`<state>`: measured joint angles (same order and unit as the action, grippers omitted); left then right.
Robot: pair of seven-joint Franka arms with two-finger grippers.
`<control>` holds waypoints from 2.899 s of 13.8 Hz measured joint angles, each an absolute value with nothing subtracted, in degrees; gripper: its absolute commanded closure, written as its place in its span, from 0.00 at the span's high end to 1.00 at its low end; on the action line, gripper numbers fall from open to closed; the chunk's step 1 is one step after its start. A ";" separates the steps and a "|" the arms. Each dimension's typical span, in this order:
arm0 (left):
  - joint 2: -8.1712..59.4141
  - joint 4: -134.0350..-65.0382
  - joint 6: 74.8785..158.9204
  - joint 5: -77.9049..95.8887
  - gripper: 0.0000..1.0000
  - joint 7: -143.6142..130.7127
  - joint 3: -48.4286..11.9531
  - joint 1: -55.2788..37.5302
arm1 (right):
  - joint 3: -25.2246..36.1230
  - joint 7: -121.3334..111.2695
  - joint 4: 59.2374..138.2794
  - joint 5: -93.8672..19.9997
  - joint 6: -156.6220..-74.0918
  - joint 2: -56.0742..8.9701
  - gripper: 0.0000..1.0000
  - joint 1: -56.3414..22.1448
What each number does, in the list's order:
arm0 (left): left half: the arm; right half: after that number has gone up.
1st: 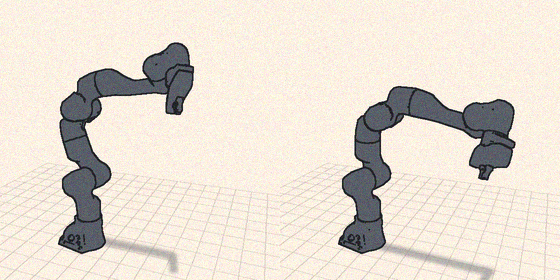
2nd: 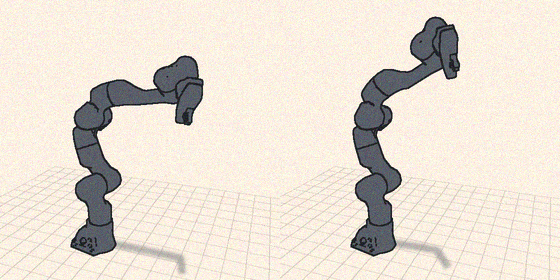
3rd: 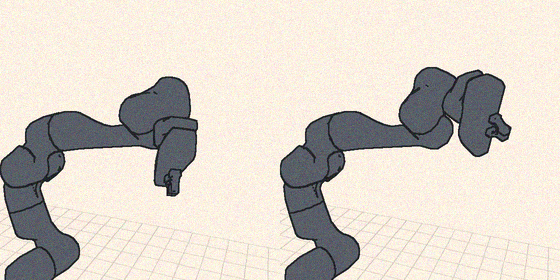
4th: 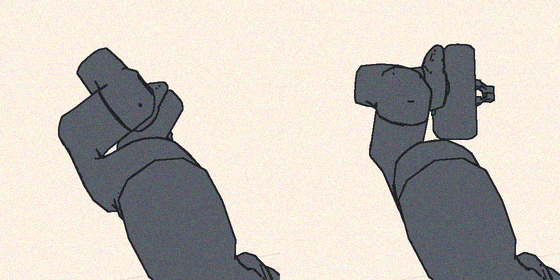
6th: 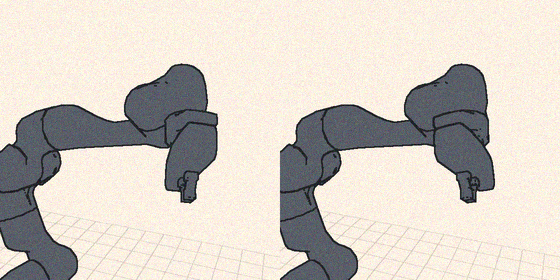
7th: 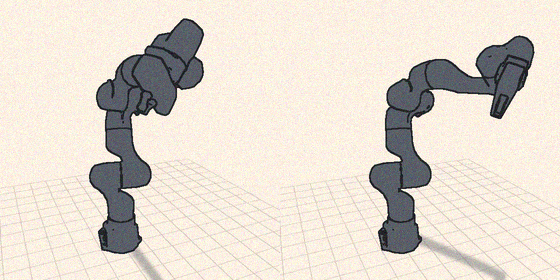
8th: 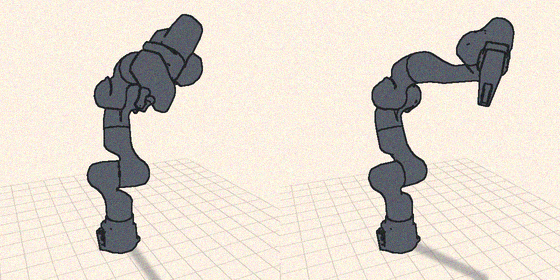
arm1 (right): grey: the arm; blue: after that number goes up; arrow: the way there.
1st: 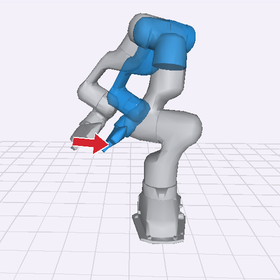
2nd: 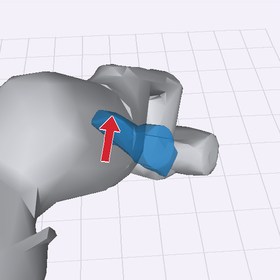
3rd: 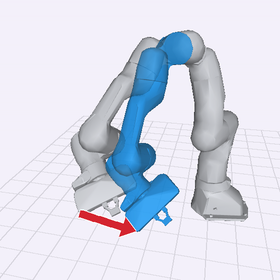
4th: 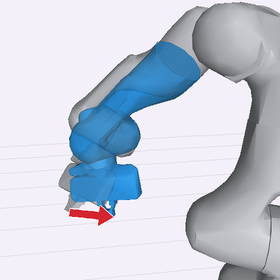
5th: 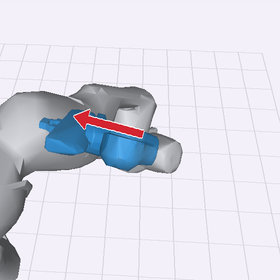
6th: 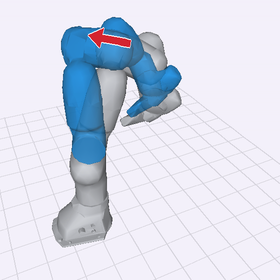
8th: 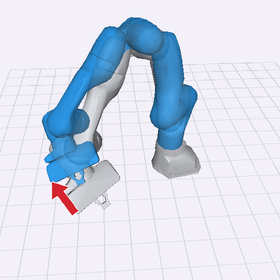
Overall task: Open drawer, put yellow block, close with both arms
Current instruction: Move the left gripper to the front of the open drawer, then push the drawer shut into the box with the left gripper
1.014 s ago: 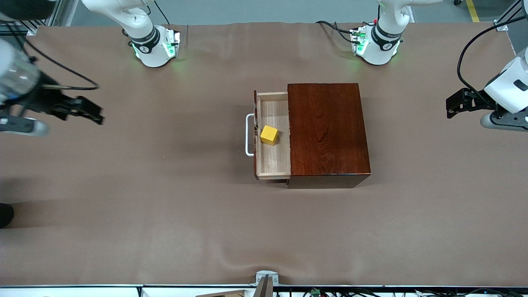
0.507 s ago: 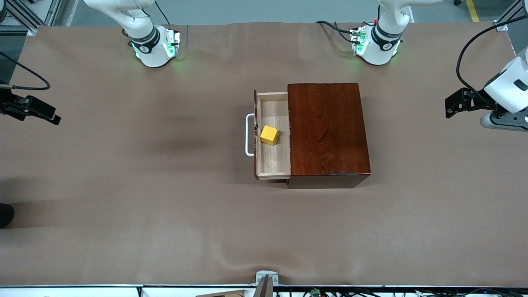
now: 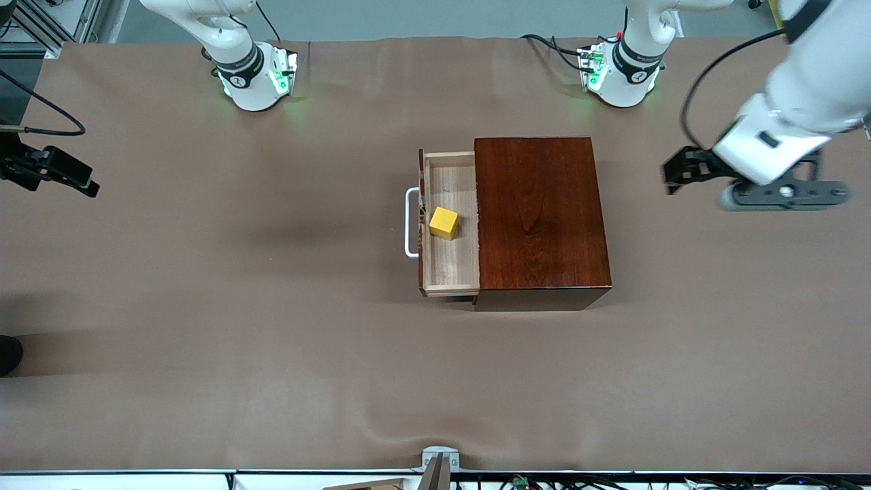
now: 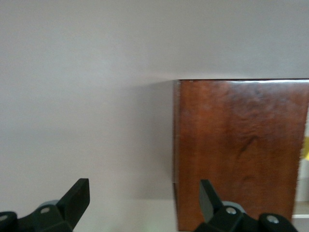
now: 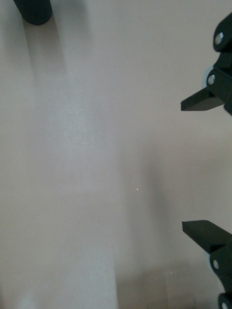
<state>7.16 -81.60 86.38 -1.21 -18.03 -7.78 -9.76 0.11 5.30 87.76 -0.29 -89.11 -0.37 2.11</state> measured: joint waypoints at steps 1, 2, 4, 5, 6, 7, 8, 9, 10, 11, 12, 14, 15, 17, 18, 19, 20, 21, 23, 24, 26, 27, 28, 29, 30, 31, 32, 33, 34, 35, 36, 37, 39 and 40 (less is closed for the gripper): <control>8.30 -80.84 86.46 0.02 1.00 -22.05 -7.81 -11.38 | 0.12 5.31 87.76 -0.28 -89.10 -0.37 1.00 2.17; 9.60 -80.00 86.62 0.72 1.00 -26.39 -7.85 -13.25 | 0.12 5.32 87.76 -0.28 -89.03 -0.37 1.00 2.24; 12.52 -78.17 87.44 1.06 1.00 -35.25 -7.94 -17.69 | 0.11 5.33 87.74 -0.27 -88.43 -0.37 1.00 2.30; 14.01 -77.46 88.71 1.09 1.00 -40.02 -7.98 -20.13 | 0.12 5.34 87.70 -0.27 -88.28 -0.37 1.00 2.33; 15.54 -76.91 90.60 1.10 1.00 -45.20 -8.03 -22.75 | 0.12 5.34 87.65 -0.27 -88.22 -0.37 1.00 2.36; 16.94 -76.61 92.37 1.11 1.00 -49.82 -8.07 -25.13 | 0.11 5.34 87.60 -0.27 -88.22 -0.37 1.00 2.36; 18.26 -76.45 93.84 1.11 1.00 -54.09 -8.08 -27.35 | 0.10 5.34 87.55 -0.27 -88.22 -0.37 1.00 2.37; 19.63 -76.37 95.27 1.11 1.00 -58.97 -8.07 -29.75 | 0.08 5.34 87.44 -0.27 -88.22 -0.36 1.00 2.37; 20.74 -76.32 96.53 1.11 1.00 -63.24 -8.07 -31.71 | 0.06 5.34 87.29 -0.27 -88.22 -0.36 1.00 2.37; 21.97 -76.26 98.22 1.12 1.00 -67.75 -8.07 -33.74 | 0.05 5.35 87.16 -0.27 -88.22 -0.35 1.00 2.37; 23.28 -76.25 99.94 1.12 1.00 -71.69 -8.08 -35.65 | 0.03 5.35 87.09 -0.27 -88.21 -0.35 1.00 2.37; 26.03 -76.19 103.01 1.12 1.00 -79.65 -8.03 -39.15 | 0.00 5.35 87.00 -0.27 -88.17 -0.35 1.00 2.37; 27.40 -76.17 104.75 1.12 1.00 -83.67 -8.01 -40.68 | -0.02 5.35 86.99 -0.27 -88.14 -0.36 1.00 2.37; 29.75 -76.14 108.74 1.12 1.00 -90.93 -7.99 -42.83 | -0.11 5.35 86.99 -0.27 -88.08 -0.36 1.00 2.37; 30.51 -76.09 110.43 1.12 1.00 -94.20 -7.96 -43.37 | -0.14 5.35 86.99 -0.27 -88.05 -0.36 1.00 2.37; 31.02 -76.01 112.03 1.12 1.00 -96.95 -7.94 -43.55 | -0.14 5.35 86.99 -0.27 -88.02 -0.36 1.00 2.37; 31.42 -75.89 113.50 1.12 1.00 -99.46 -7.85 -43.54 | -0.15 5.35 86.99 -0.27 -88.00 -0.36 1.00 2.37; 31.80 -75.79 114.39 1.12 1.00 -102.18 -7.71 -43.53 | -0.16 5.35 86.99 -0.27 -88.00 -0.36 1.00 2.37; 32.73 -75.74 115.06 1.12 1.00 -108.92 -7.59 -43.95 | -0.19 5.35 86.99 -0.27 -87.99 -0.36 1.00 2.37; 33.30 -75.73 115.39 1.12 1.00 -112.18 -7.50 -44.45 | -0.21 5.35 86.99 -0.27 -87.99 -0.36 1.00 2.37; 34.40 -75.66 116.08 1.12 1.00 -118.55 -7.28 -45.73 | -0.30 5.35 86.99 -0.27 -87.99 -0.36 1.00 2.37; 34.96 -75.63 116.42 1.12 1.00 -122.25 -7.04 -46.38 | -0.34 5.35 86.99 -0.27 -87.99 -0.36 1.00 2.37; 35.55 -75.62 116.94 1.11 1.00 -125.63 -6.70 -46.88 | -0.36 5.35 86.99 -0.27 -87.99 -0.36 1.00 2.37; 36.19 -75.58 117.61 0.98 1.00 -128.70 -6.06 -47.43 | -0.37 5.35 86.99 -0.27 -87.99 -0.36 1.00 2.37; 36.83 -75.55 118.01 0.78 1.00 -131.24 -5.02 -48.14 | -0.38 5.35 86.99 -0.27 -87.99 -0.36 1.00 2.37; 37.44 -75.49 118.16 0.53 1.00 -133.65 -3.52 -49.24 | -0.38 5.35 86.99 -0.27 -87.99 -0.36 1.00 2.37; 38.04 -75.44 118.24 0.27 1.00 -135.79 -1.47 -50.82 | -0.39 5.35 86.99 -0.27 -87.99 -0.36 1.00 2.37; 38.58 -75.41 118.26 0.21 1.00 -137.64 0.72 -52.62 | -0.39 5.35 86.99 -0.27 -87.99 -0.36 1.00 2.37; 39.09 -75.37 118.27 0.19 1.00 -139.29 2.73 -54.33 | -0.39 5.35 86.99 -0.27 -87.99 -0.36 1.00 2.37; 39.57 -75.36 118.28 0.17 1.00 -140.61 4.11 -55.59 | -0.39 5.35 86.99 -0.27 -87.99 -0.36 1.00 2.37; 39.97 -75.34 118.30 0.16 1.00 -141.35 4.80 -56.23 | -0.39 5.35 86.99 -0.27 -87.99 -0.36 1.00 2.37; 40.36 -75.31 118.39 0.11 1.00 -141.77 5.03 -56.42 | -0.39 5.35 86.99 -0.27 -87.99 -0.36 1.00 2.37; 41.13 -75.29 118.89 0.08 1.00 -141.80 5.26 -56.42 | -0.39 5.35 86.99 -0.27 -87.99 -0.36 1.00 2.37; 41.41 -75.24 119.17 -0.08 1.00 -141.80 5.30 -56.42 | -0.39 5.34 86.99 -0.27 -87.99 -0.36 1.00 2.37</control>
